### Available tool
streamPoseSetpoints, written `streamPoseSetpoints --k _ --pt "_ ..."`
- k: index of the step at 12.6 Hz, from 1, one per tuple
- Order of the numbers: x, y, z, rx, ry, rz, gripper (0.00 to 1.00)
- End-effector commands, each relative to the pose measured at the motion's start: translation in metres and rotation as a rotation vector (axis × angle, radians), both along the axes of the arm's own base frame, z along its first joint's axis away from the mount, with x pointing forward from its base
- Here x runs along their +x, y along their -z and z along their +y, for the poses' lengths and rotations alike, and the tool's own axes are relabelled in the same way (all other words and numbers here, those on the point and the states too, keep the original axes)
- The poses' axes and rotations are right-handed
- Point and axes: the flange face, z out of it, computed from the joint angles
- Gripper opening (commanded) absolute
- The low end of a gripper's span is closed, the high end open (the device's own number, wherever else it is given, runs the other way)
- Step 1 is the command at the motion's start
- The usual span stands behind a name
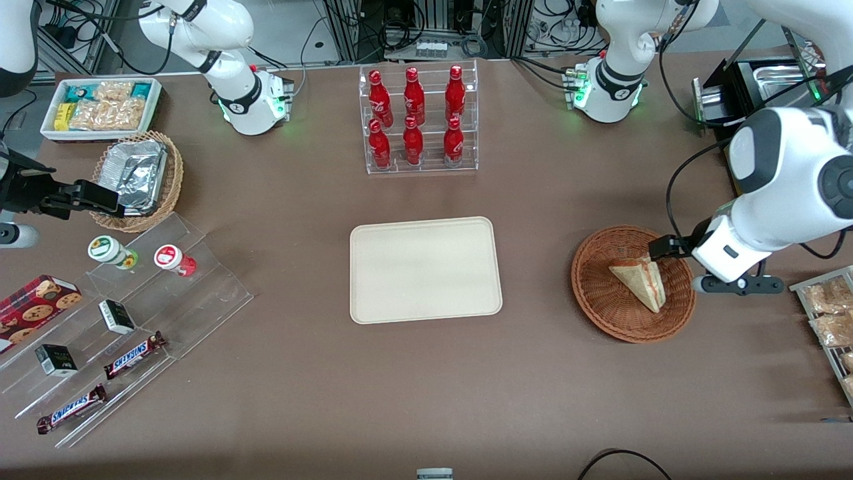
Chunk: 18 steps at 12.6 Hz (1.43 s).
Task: Place sandwich from basket to tray
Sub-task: 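Move the left gripper down over the wrapped sandwich in the wicker basket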
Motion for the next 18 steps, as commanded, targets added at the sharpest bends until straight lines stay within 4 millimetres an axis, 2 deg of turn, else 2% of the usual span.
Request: streamPoseSetpoints --k 1,7,9,12,18 --pt "-0.006 0.025 -0.003 0.022 -0.019 -0.016 1.00" --pt "-0.032 0.072 0.011 0.039 -0.191 -0.018 1.00" --pt "-0.038 0.078 0.025 0.049 -0.301 -0.011 1.00" --pt "-0.039 0.077 0.024 0.071 -0.529 -0.011 1.00" --pt "-0.052 0.106 0.022 0.067 -0.629 -0.054 1.00"
